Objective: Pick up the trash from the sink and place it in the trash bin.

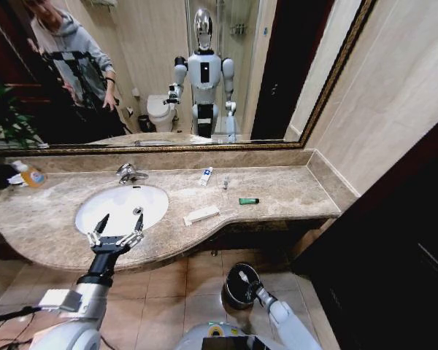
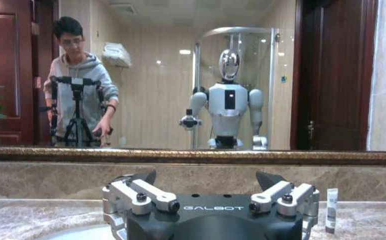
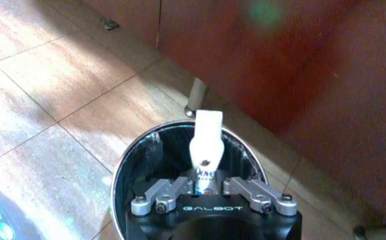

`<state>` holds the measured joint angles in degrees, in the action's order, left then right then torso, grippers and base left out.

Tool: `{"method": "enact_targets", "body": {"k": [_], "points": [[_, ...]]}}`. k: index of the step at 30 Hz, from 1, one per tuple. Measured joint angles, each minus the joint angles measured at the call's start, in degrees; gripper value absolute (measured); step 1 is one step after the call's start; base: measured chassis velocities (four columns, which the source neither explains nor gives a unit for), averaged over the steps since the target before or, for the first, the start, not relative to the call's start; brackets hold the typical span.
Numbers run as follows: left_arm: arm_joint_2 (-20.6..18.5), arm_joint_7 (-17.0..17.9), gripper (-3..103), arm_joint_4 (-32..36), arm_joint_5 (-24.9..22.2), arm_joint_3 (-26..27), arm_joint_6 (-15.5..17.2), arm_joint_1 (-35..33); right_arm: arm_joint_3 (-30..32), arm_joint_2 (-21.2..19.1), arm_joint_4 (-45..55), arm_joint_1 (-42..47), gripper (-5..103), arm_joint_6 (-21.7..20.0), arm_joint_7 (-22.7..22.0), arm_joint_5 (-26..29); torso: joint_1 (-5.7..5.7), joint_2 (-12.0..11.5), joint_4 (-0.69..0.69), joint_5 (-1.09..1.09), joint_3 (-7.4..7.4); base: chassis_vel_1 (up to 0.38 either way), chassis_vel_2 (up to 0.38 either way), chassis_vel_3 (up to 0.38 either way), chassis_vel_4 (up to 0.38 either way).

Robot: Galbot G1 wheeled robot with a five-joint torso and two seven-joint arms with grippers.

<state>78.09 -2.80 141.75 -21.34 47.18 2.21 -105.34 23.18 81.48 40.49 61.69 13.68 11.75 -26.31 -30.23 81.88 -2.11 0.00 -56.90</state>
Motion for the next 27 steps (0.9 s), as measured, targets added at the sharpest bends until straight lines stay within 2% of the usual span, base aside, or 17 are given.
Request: {"method": "enact_targets", "body": {"k": [1,2,5,6,8,10,15,16,17,20,21,23,25,26,27], "points": [[0.0,0.0,100,0.0,0.0,0.0,0.0,0.0,0.04,0.07,-0.27,-0.06,22,0.07,-0.02,0.01,0.0,0.0,0.0,0.0,0.0,0.0,0.0,0.0,0.0],[0.0,0.0,100,0.0,0.0,0.0,0.0,0.0,0.04,0.07,-0.27,-0.06,22,0.07,-0.02,0.01,0.0,0.0,0.0,0.0,0.0,0.0,0.0,0.0,0.0],[0.0,0.0,100,0.0,0.0,0.0,0.0,0.0,0.1,0.09,-0.37,-0.06,38,0.2,-0.09,0.14,0.0,0.0,0.0,0.0,0.0,0.0,0.0,0.0,0.0],[0.0,0.0,100,0.0,0.0,0.0,0.0,0.0,0.1,0.09,-0.37,-0.06,38,0.2,-0.09,0.14,0.0,0.0,0.0,0.0,0.0,0.0,0.0,0.0,0.0],[0.0,0.0,100,0.0,0.0,0.0,0.0,0.0,0.13,0.01,-0.03,0.14,49,0.21,-0.22,0.4,0.0,0.0,0.0,0.0,0.0,0.0,0.0,0.0,0.0],[0.0,0.0,100,0.0,0.0,0.0,0.0,0.0,0.13,-0.05,0.29,0.28,49,0.21,-0.24,0.56,0.0,0.0,0.0,0.0,0.0,0.0,0.0,0.0,0.0],[0.0,0.0,100,0.0,0.0,0.0,0.0,0.0,0.29,-0.88,4.88,2.73,77,-0.12,-0.1,3.81,0.0,0.0,-0.01,0.01,0.0,0.0,0.0,0.0,0.0],[0.0,0.0,100,0.0,0.0,0.0,0.0,0.0,0.29,-0.88,4.88,2.73,77,-0.12,-0.1,3.81,0.0,0.0,-0.01,0.01,0.0,0.0,0.0,0.0,0.0],[0.0,0.0,100,0.0,0.0,0.0,0.0,0.0,0.48,-1.11,6.21,3.52,77,-0.13,-0.12,4.95,0.0,0.0,0.0,0.0,0.0,0.0,0.0,0.0,0.0],[0.0,0.0,100,0.0,0.0,0.0,0.0,0.0,2.38,-2.02,14.57,8.53,92,1.44,-1.76,12.82,0.0,0.0,-0.01,0.02,0.0,0.0,0.0,0.0,0.0],[0.0,0.0,100,0.0,0.0,0.0,0.0,0.0,2.38,-2.02,14.57,8.53,92,1.44,-1.76,12.82,0.0,0.0,-0.01,0.02,0.0,0.0,0.0,0.0,0.0],[0.0,0.0,100,0.0,0.0,0.0,0.0,0.0,4.29,-3.14,22.13,13.35,99,3.41,-4.0,17.89,0.0,0.0,0.0,0.01,0.0,0.0,0.0,0.0,0.0],[0.0,0.01,100,0.0,0.0,0.0,0.0,0.0,6.11,-4.28,29.2,18.1,99,5.17,-5.77,23.69,0.0,0.0,0.0,-0.02,0.01,0.0,0.0,0.0,0.0],[0.0,0.01,100,0.0,0.0,0.0,0.0,0.0,6.11,-4.28,29.2,18.1,99,5.17,-5.77,23.69,0.0,0.0,0.0,-0.02,0.01,0.0,0.0,0.0,0.0],[0.0,0.0,100,0.0,0.0,0.0,0.0,0.0,7.42,-4.54,34.05,21.55,100,5.96,-6.69,28.76,0.0,0.0,0.0,0.0,0.01,0.0,0.0,0.0,0.0]]}}
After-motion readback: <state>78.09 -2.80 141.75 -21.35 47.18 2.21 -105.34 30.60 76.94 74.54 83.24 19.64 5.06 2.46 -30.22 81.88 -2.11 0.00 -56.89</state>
